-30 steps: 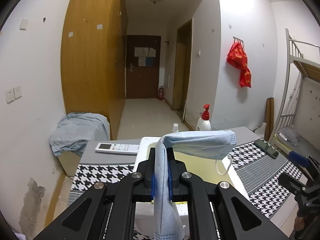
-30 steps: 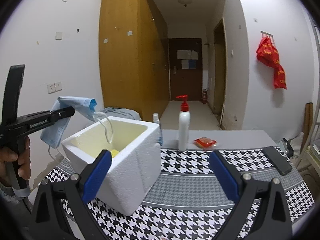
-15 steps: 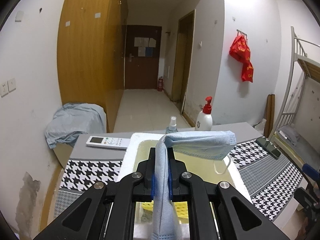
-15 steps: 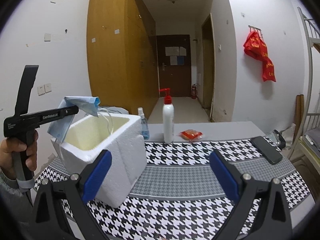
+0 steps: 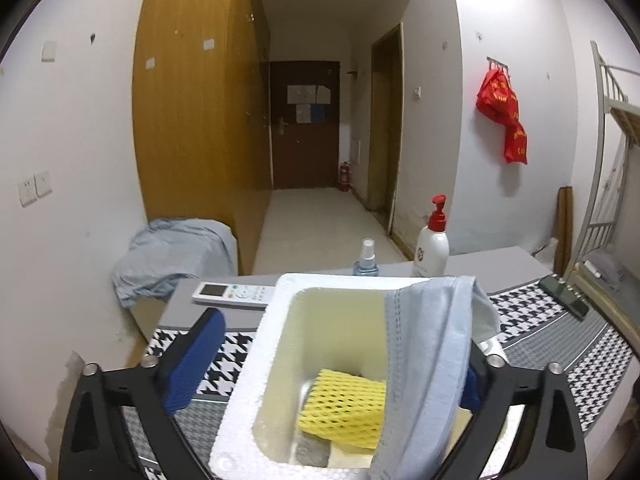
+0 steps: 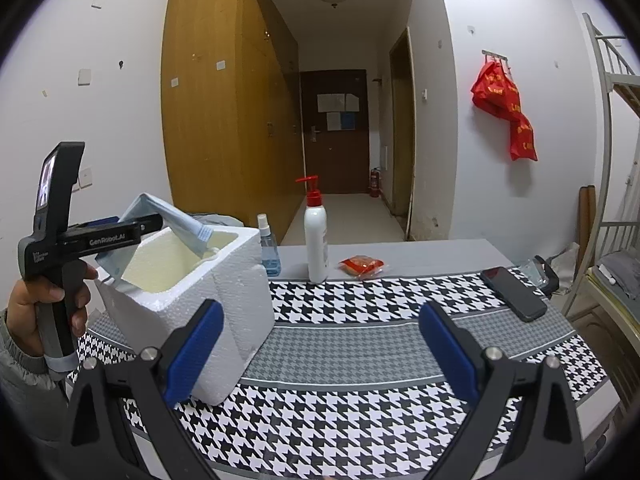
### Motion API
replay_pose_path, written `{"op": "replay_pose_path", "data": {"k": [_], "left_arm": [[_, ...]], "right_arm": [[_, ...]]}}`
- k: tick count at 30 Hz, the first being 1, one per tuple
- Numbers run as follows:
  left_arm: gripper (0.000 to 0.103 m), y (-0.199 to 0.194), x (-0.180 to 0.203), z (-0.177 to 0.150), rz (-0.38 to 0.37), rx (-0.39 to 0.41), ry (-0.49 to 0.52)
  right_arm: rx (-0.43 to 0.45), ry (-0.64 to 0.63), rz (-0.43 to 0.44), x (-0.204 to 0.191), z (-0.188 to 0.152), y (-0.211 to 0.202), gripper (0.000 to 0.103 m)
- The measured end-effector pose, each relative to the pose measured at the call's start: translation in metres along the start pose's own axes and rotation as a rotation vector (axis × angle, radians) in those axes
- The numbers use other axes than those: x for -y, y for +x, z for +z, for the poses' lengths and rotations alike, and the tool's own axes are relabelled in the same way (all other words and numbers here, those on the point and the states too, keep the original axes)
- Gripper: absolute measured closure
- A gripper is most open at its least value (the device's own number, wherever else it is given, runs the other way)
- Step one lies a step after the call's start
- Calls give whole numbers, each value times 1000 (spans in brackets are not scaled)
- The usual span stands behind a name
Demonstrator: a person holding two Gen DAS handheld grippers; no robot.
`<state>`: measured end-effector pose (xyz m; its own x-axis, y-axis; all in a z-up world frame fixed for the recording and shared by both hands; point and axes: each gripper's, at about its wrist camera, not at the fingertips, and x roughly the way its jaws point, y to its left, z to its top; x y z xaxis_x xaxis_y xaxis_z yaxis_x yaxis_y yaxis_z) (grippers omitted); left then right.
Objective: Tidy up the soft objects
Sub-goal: 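Lower the face mask into the foam box and open the left gripper, then withdraw both tools from the foam box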
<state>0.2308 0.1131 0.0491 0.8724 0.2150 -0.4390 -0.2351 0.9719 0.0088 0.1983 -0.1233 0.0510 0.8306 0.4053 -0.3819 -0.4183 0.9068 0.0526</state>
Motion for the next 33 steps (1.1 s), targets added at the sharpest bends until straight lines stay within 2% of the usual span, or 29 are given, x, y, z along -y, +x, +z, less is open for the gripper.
{"op": "replay_pose_path", "data": {"k": [3, 7, 20, 33], "left_arm": [[1, 7, 0, 0, 67, -24, 11], [1, 9, -3, 0, 66, -54, -2], [1, -18, 5, -5, 38, 7, 21], [1, -84, 19, -10, 19, 123, 41]], "right_arm": [[1, 0, 4, 1, -1, -1, 3], [7, -4, 10, 0, -1, -5, 3], [16, -9, 12, -2, 0, -12, 3], [51, -17, 33, -7, 1, -41, 3]]}}
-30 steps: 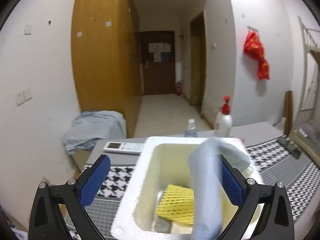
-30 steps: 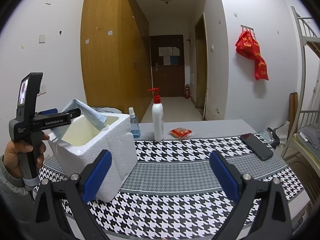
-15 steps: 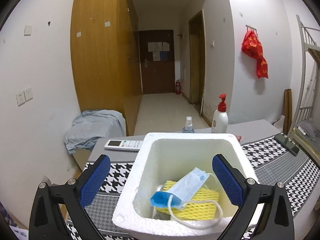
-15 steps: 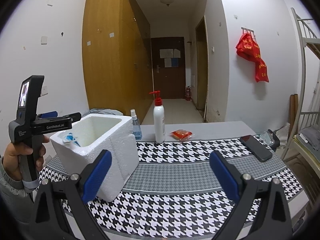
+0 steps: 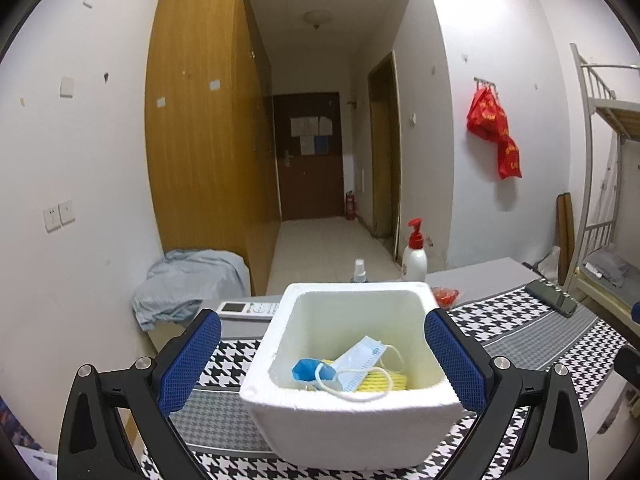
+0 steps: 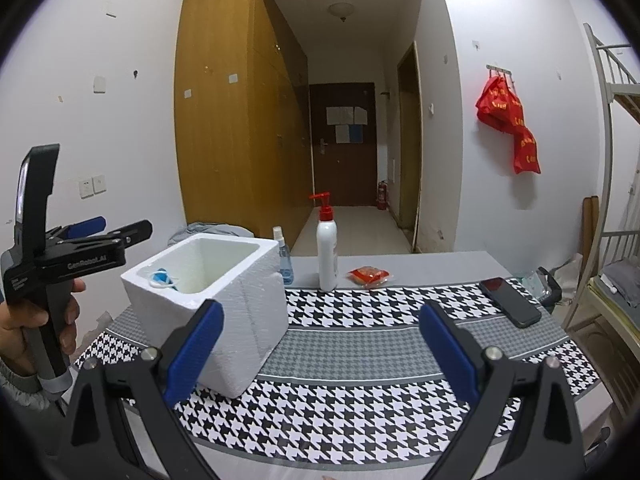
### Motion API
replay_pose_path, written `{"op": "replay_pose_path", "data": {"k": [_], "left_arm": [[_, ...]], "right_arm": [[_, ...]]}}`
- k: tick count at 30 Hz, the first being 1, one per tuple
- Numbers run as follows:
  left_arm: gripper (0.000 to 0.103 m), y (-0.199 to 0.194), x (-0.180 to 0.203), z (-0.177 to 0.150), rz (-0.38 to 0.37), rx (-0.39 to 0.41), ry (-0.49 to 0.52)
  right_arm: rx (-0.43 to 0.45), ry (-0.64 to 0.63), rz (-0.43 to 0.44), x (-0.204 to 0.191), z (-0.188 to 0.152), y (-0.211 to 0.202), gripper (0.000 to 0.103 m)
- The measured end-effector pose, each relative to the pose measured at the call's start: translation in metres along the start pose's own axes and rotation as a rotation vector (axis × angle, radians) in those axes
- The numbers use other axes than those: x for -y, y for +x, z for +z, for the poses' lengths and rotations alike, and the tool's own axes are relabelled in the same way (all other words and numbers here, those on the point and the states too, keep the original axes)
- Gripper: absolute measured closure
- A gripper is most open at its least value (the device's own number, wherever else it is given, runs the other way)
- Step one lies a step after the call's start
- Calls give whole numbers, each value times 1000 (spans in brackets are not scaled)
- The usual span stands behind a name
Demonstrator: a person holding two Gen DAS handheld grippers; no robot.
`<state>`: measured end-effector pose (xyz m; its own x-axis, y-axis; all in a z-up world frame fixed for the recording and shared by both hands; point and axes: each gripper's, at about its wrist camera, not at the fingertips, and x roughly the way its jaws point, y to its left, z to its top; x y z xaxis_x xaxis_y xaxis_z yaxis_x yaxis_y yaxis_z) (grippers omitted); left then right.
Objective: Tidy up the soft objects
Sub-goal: 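Withdraw both tools from the foam box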
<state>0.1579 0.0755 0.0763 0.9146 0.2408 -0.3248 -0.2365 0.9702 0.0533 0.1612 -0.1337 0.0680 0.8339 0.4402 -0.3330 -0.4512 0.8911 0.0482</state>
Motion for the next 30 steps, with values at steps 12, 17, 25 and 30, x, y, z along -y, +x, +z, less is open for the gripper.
{"op": "replay_pose_path", "data": {"k": [12, 17, 25, 30], "left_arm": [[1, -61, 14, -3, 0, 87, -17], [1, -88, 20, -8, -25, 135, -15], [1, -119, 21, -26, -35, 154, -25], [1, -131, 19, -40, -42, 140, -27]], "right_arm": [[64, -17, 33, -3, 0, -39, 3], [92, -19, 35, -4, -2, -54, 0], [99, -46, 50, -13, -14, -73, 0], [113, -44, 60, -20, -24, -87, 0]]}}
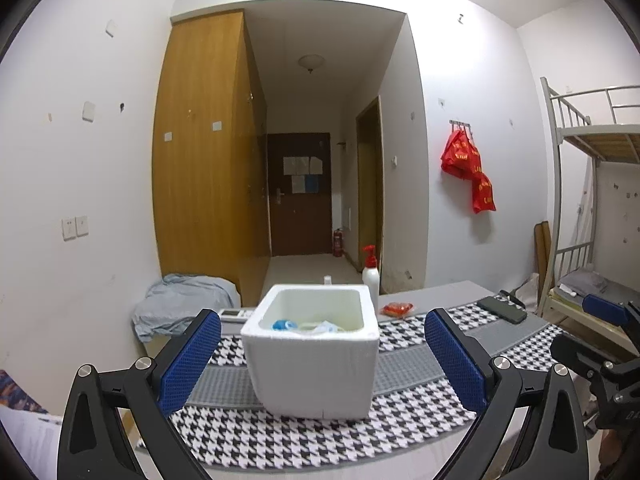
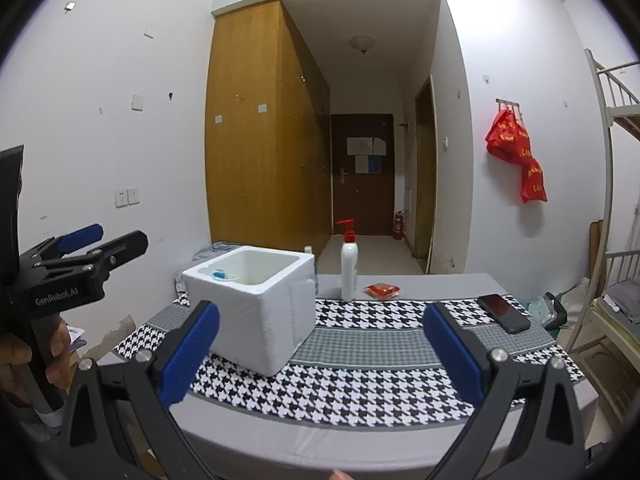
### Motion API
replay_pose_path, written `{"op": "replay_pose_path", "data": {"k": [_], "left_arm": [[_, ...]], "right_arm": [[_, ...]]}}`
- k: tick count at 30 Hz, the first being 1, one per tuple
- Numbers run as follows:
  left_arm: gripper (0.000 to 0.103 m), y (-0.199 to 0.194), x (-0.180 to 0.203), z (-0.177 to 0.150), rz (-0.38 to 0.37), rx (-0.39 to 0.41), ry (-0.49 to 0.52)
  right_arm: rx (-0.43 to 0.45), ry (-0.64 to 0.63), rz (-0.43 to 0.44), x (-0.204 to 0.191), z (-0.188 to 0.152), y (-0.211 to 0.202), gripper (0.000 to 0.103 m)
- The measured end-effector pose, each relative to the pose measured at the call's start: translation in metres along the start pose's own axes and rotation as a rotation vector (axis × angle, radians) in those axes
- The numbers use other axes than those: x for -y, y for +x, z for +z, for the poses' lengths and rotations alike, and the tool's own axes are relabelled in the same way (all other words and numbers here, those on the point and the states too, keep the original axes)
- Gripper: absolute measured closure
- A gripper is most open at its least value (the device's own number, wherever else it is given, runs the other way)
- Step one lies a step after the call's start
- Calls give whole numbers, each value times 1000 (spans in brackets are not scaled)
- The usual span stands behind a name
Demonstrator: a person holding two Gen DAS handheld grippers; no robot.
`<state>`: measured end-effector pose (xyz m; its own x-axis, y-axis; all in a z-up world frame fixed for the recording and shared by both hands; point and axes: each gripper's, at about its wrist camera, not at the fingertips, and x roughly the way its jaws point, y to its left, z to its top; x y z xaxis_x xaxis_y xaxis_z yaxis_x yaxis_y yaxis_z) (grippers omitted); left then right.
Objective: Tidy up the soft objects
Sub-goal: 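Withdraw both tools from the foam box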
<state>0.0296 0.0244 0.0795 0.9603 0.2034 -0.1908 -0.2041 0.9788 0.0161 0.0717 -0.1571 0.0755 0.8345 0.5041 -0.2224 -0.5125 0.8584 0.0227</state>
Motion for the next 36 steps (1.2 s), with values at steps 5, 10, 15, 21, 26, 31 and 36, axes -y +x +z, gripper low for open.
{"op": "replay_pose_path", "data": {"k": [5, 10, 15, 21, 26, 31, 36], "left_arm": [[1, -13, 2, -18, -19, -13, -26], [1, -25, 2, -30, 4, -2, -19], [1, -37, 2, -50, -1, 2, -21], [1, -51, 0, -68, -3, 3, -8], [1, -54, -6, -75, -3, 2, -23], [1, -57, -11, -83, -8, 12, -44], [1, -61, -9, -90, -3, 34, -31]], "right_arm": [[5, 2, -15, -8, -10, -11, 0], [11, 9, 2, -14, -19, -21, 0], [32, 2, -10, -24, -32, -32, 0], [30, -1, -21, -30, -52, -38, 0], [21, 18, -22, -35, -61, -40, 0], [8, 14, -24, -40, -70, -41, 0], [13, 19, -23, -41, -75, -45, 0]]}}
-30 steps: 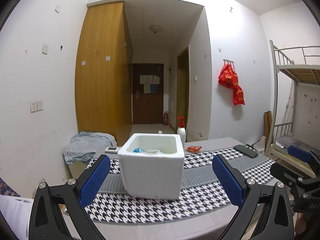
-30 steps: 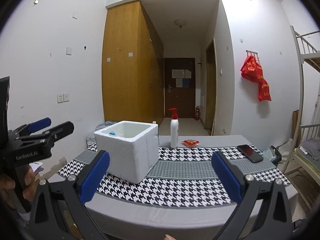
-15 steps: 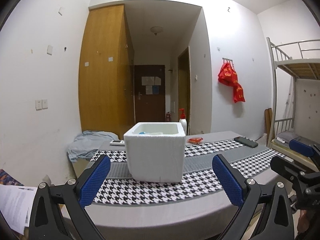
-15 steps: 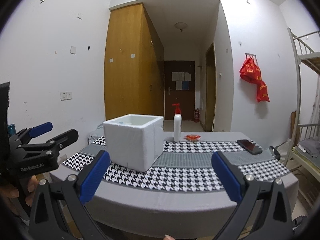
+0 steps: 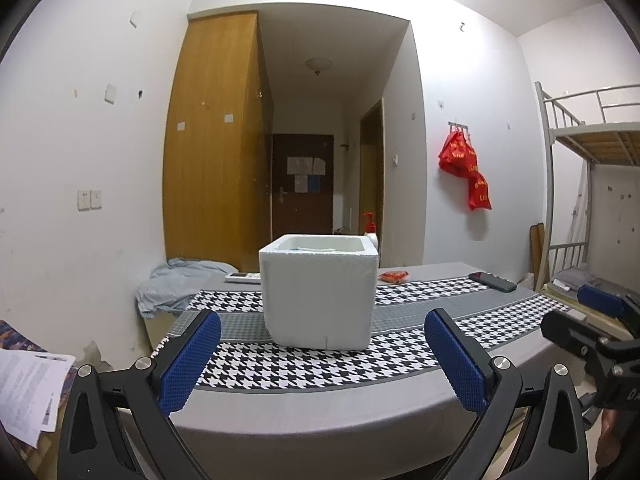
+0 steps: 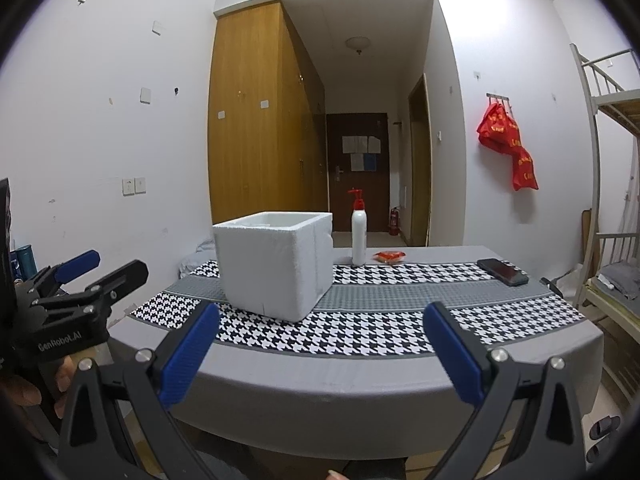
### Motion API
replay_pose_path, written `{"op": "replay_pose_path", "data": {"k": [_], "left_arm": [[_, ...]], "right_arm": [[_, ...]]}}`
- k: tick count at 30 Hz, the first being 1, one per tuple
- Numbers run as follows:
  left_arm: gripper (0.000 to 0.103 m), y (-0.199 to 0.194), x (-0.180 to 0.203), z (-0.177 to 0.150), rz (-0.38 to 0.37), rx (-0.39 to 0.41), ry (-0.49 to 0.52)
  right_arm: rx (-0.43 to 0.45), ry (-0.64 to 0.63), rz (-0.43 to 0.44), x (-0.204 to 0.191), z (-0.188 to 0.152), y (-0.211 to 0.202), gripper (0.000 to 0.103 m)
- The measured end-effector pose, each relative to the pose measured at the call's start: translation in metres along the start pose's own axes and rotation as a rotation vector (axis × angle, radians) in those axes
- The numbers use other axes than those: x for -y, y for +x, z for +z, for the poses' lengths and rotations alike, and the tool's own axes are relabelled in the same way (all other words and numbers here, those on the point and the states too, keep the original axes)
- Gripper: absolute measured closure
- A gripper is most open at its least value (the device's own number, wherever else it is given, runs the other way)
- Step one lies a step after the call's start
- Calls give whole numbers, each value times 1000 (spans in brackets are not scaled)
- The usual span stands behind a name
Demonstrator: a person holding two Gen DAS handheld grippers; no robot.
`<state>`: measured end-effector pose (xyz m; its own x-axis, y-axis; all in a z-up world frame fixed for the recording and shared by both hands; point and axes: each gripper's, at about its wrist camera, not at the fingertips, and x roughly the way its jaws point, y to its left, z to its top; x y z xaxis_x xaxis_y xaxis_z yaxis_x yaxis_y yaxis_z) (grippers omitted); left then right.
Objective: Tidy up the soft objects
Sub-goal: 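Withdraw both tools from the foam box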
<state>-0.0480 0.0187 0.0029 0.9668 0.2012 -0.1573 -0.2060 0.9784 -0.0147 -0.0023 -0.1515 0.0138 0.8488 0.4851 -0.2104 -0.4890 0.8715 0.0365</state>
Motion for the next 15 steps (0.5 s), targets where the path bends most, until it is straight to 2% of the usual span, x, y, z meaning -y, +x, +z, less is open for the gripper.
{"op": "replay_pose_path", "data": {"k": [15], "left_arm": [[1, -3, 3, -5, -2, -1, -1]], "right_arm": [[-5, -2, -13, -2, -8, -4, 0]]}}
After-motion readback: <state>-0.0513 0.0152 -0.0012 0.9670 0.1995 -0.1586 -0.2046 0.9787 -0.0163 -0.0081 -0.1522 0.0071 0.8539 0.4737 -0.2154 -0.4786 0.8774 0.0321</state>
